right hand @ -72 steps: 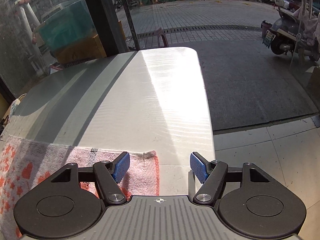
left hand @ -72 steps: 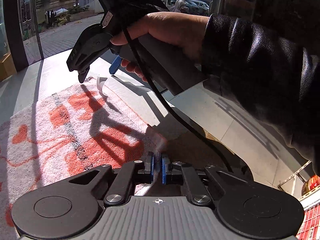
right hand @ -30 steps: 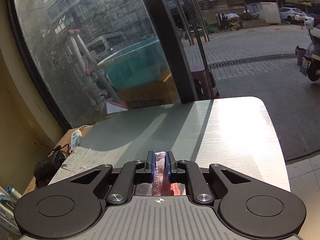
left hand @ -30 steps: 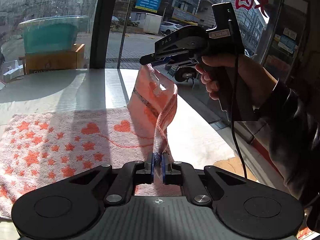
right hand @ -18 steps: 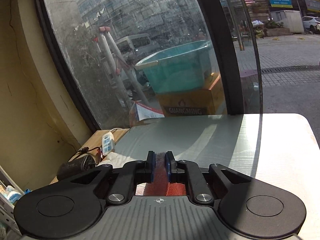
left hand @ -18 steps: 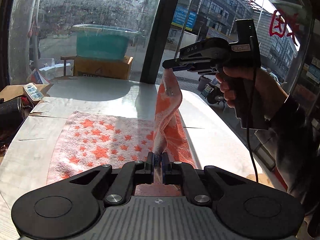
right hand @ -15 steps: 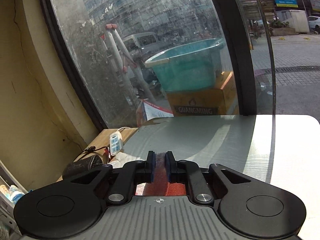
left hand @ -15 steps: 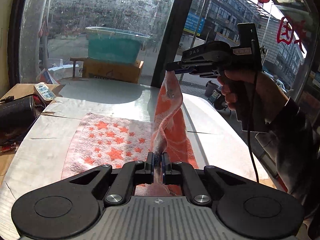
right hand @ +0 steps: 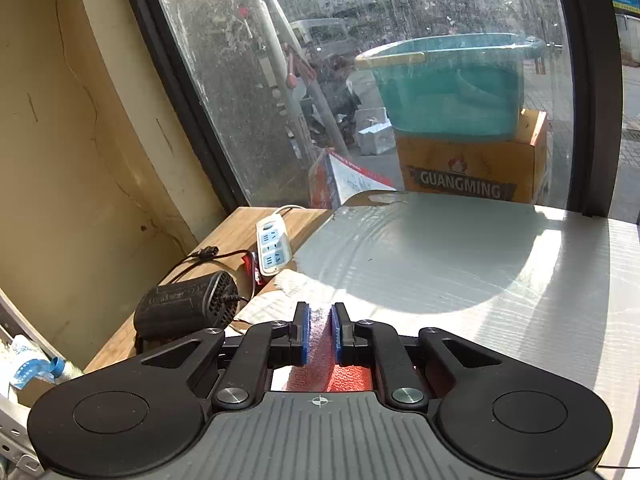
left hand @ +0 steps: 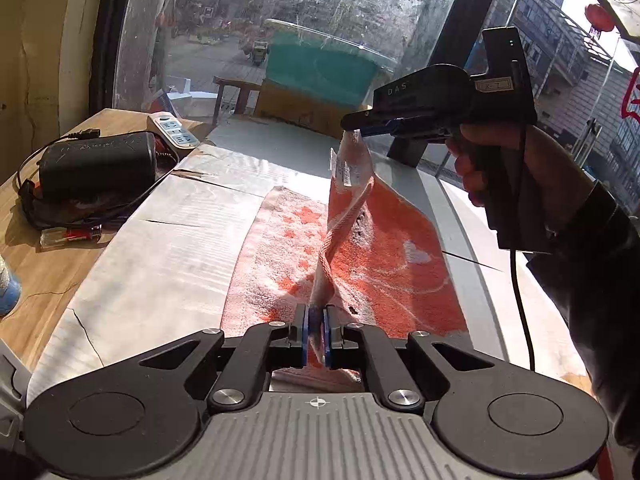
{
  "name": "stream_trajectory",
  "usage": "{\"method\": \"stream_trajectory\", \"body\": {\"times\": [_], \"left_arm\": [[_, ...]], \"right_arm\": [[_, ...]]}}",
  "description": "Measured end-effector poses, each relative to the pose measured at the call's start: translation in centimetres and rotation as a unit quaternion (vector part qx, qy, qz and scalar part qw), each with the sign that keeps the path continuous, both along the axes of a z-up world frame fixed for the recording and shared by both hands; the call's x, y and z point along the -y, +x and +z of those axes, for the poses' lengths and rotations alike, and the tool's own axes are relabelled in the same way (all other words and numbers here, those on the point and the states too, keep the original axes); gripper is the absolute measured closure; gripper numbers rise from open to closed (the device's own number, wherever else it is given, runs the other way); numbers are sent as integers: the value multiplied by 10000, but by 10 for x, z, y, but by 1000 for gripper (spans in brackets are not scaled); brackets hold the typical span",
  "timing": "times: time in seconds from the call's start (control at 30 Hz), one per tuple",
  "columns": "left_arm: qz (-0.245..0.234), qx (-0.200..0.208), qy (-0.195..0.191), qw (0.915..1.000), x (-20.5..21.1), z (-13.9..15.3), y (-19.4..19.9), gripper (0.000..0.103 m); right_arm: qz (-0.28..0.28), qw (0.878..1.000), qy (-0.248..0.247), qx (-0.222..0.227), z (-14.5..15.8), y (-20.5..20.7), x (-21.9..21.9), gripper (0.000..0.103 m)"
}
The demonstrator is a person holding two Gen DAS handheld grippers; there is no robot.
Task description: Fold towel
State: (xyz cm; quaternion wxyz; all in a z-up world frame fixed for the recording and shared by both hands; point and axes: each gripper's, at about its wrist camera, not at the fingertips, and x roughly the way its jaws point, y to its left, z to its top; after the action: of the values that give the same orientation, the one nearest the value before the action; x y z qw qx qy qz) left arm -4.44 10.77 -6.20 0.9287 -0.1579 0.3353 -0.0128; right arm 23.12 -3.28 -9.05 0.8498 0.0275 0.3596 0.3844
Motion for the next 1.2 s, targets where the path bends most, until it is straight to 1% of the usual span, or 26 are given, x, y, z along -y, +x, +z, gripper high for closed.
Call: {"method": "stream_trajectory", "body": {"times": [0.07, 0.23, 0.27, 0.3, 0.33, 0.37, 0.4, 0.5, 0.57, 0.63, 0.73, 0.83, 0.87, 0.93, 0.97, 1.0, 1.07, 1.1, 1.2], "left_arm": [[86, -71, 3, 9999, -4, -4, 0, 95], [293, -219, 150, 9992, -10, -13, 0, 94], [338, -233, 217, 9989, -10, -14, 0, 94], [388, -243, 301, 9985, -10, -15, 0, 94], [434, -260, 364, 9981, -9, -15, 0, 94], [458, -273, 402, 9978, -8, -15, 0, 94], [466, -276, 434, 9976, -7, -15, -1, 94], [447, -258, 539, 9972, -3, -15, -1, 94], [409, -212, 647, 9968, 2, -13, -1, 94], [335, -166, 739, 9966, 6, -12, 0, 93], [255, -123, 868, 9958, 8, -11, 4, 78], [142, -166, 994, 9948, 8, -13, 12, 78], [50, -187, 1009, 9947, 9, -14, 14, 78], [-182, -215, 1045, 9941, 14, -15, 17, 76], [-324, -225, 1069, 9935, 17, -16, 18, 71], [-495, -223, 1094, 9925, 21, -17, 18, 66], [-816, -193, 1149, 9898, 29, -18, 19, 62], [-1010, -156, 1188, 9876, 36, -18, 19, 61], [-1558, -53, 1295, 9792, 55, -18, 19, 56]], "right_arm": [[13, 9999, -67, -95, -12, 3, -7, 91], [-131, 9990, 147, -395, -28, 13, -10, 90], [-179, 9987, 162, -446, -30, 14, -9, 83], [-213, 9986, 197, -444, -30, 14, -7, 74], [-245, 9985, 238, -426, -30, 14, -5, 70], [-297, 9983, 283, -403, -28, 13, -3, 61], [-343, 9981, 331, -379, -27, 13, 0, 59], [-316, 9979, 488, -301, -23, 11, 7, 58], [-194, 9987, 404, -258, -22, 7, 9, 58], [-89, 9996, 164, -211, -24, -1, 13, 58], [236, 9987, -431, 98, -34, -27, 26, 58], [452, 9909, -1137, 562, -49, -67, 52, 58], [485, 9885, -1265, 672, -52, -79, 61, 58], [583, 9842, -1398, 914, -56, -110, 84, 58], [656, 9826, -1430, 982, -59, -129, 98, 58], [750, 9812, -1482, 980, -61, -144, 110, 58], [861, 9794, -1549, 970, -65, -177, 133, 58], [844, 9797, -1543, 960, -67, -187, 140, 58], [655, 9849, -1381, 814, -76, -222, 163, 58]]}}
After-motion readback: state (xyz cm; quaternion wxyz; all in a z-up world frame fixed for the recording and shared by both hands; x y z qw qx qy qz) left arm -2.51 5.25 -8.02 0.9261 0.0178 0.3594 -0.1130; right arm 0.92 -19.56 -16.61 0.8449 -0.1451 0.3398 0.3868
